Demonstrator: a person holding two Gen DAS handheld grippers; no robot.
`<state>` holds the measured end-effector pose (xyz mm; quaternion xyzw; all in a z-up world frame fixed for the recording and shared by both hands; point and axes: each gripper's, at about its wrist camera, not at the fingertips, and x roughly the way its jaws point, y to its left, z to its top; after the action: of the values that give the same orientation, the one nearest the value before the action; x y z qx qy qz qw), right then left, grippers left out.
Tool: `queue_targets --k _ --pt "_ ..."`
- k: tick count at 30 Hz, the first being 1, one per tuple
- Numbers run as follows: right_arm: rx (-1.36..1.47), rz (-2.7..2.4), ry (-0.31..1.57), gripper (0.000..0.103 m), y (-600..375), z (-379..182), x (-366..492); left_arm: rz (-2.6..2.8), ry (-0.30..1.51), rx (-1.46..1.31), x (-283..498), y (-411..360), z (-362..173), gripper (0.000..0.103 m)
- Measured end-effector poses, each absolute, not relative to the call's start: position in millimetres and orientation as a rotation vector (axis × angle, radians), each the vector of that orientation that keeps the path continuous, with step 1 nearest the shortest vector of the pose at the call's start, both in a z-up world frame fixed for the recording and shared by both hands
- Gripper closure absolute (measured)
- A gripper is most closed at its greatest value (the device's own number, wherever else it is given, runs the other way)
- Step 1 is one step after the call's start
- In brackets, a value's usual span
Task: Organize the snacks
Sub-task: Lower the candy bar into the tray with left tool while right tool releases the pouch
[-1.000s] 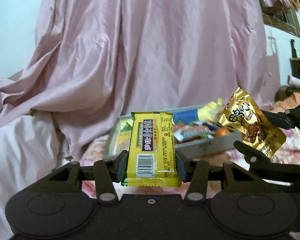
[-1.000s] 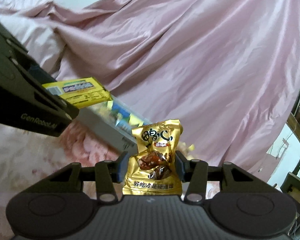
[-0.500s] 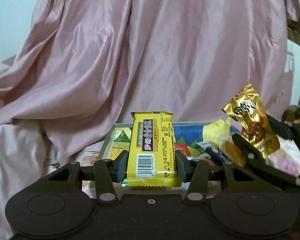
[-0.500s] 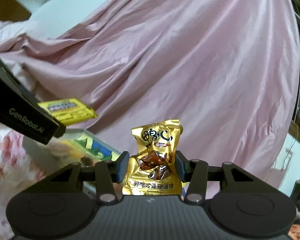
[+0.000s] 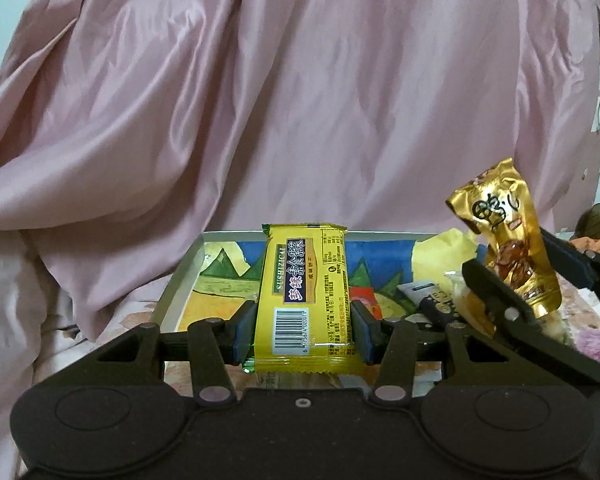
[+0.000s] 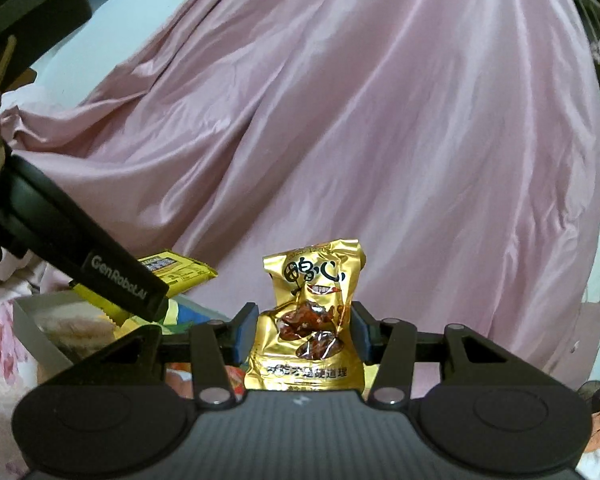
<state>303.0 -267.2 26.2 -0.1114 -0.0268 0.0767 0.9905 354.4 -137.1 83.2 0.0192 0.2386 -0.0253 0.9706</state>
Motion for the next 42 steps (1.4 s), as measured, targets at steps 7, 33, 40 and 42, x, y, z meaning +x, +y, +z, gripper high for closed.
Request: queue_targets --k 7,33,40,42 --pt "-0.151 0.186 -0.009 0.05 -274.2 18.7 324.0 -0.018 0.517 0.065 374.2 -130.6 71.6 0.052" --pt "-0.111 0.308 0.152 0.022 -268.3 16.0 340.4 0.034 0.509 -0.025 358.1 -99.4 87.3 0.009" --pt "-0.067 0.272 0.101 0.006 -278.5 35.6 319.7 0.087 0.464 -0.079 329.1 -84.4 108.6 0.001" --pt "-0.059 0.259 0.079 0.003 -280.7 41.5 312.0 0.092 0.455 -0.081 319.3 -82.5 113.8 0.001"
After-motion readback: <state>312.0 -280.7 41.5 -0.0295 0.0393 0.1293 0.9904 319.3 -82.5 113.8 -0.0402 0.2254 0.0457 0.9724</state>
